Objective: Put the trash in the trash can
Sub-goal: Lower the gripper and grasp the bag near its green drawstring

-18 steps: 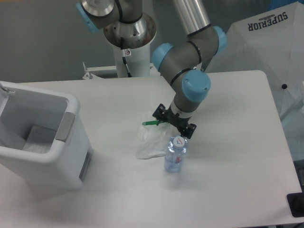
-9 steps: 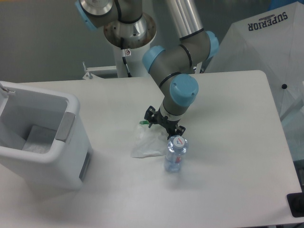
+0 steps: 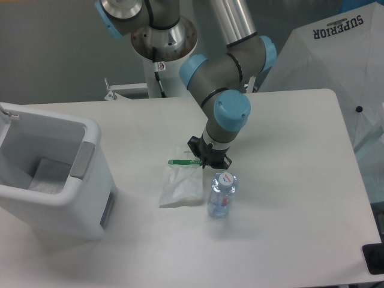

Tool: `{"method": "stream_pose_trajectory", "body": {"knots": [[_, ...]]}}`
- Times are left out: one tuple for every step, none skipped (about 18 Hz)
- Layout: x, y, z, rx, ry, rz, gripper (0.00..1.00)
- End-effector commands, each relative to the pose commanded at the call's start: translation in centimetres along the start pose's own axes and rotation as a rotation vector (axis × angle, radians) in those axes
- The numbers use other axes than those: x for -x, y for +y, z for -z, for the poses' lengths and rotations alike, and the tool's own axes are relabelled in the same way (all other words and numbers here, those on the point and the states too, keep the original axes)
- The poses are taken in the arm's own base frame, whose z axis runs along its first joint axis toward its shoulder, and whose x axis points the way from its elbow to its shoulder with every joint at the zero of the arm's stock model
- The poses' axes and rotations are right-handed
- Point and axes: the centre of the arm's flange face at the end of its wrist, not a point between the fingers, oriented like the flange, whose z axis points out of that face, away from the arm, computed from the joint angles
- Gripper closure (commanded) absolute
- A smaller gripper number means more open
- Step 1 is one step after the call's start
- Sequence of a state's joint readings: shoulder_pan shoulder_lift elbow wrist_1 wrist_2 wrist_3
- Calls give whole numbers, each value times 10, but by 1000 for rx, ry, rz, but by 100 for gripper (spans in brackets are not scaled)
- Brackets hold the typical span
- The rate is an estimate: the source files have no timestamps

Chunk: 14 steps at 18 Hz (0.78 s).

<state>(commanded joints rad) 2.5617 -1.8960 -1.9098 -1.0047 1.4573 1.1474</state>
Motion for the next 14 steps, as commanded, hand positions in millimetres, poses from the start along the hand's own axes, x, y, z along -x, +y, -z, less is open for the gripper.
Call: {"method": "stream_pose_trajectory", "body": {"knots": [[0,0,2,-1,-3,1,100],[3,5,7,-3,-4,10,100],[5,9,12,-4,-3,10,100],[6,12,16,-3,1,-3,100],[7,17,20,-1,7,-22,100],[6,20,24,-2,12,-45,100],[5,22,30,-4,9,-65,100],[6,26,35,-8,3,-73,100],[5,27,44,-16,-13,-82,100],[5,27,53,-24,-27,-83,100],[6,26,62,-32,-42,-87,100],[7,25,69,-37,-48,-88,100],[9,22,77,-47,-53,-88,100],[11,20,84,-57,-53,-87,100]]}}
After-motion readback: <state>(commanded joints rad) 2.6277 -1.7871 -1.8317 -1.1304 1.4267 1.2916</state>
